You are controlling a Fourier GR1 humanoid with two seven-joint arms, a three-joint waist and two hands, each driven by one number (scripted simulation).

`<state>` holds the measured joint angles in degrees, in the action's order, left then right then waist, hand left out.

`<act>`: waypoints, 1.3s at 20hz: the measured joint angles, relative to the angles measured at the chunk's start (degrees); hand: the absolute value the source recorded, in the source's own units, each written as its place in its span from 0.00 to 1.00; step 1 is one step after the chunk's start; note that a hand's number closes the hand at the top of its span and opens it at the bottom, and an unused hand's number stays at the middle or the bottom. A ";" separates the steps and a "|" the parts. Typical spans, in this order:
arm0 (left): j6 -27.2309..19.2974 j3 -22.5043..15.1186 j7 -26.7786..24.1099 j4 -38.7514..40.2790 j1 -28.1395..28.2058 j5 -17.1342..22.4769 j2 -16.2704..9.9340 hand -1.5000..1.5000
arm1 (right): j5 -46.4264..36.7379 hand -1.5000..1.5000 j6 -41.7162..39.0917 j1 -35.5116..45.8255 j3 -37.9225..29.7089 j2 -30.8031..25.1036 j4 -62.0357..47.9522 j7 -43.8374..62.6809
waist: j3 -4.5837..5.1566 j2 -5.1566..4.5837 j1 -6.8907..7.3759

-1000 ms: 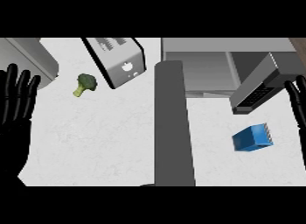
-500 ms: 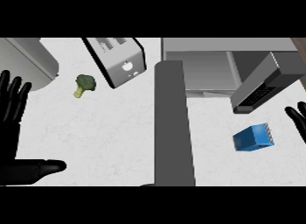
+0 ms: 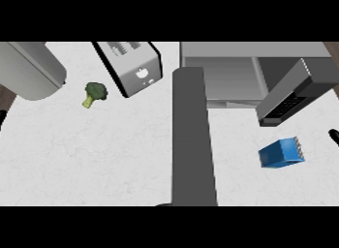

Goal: Pick up the milk, place it into the microwave and close the microwave

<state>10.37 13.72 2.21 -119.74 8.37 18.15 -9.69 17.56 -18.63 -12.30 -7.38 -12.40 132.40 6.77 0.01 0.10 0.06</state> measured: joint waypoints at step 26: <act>11.72 11.12 0.86 -4.97 9.61 9.55 0.83 0.00 | -15.60 0.00 -4.33 4.82 -8.63 1.93 -38.40 -24.63 | -0.03 -0.10 0.24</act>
<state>22.09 24.85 3.07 -124.72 17.99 27.70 -8.86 1.96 -22.97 -7.47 -16.01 -10.47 94.00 -17.86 -0.02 0.00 0.31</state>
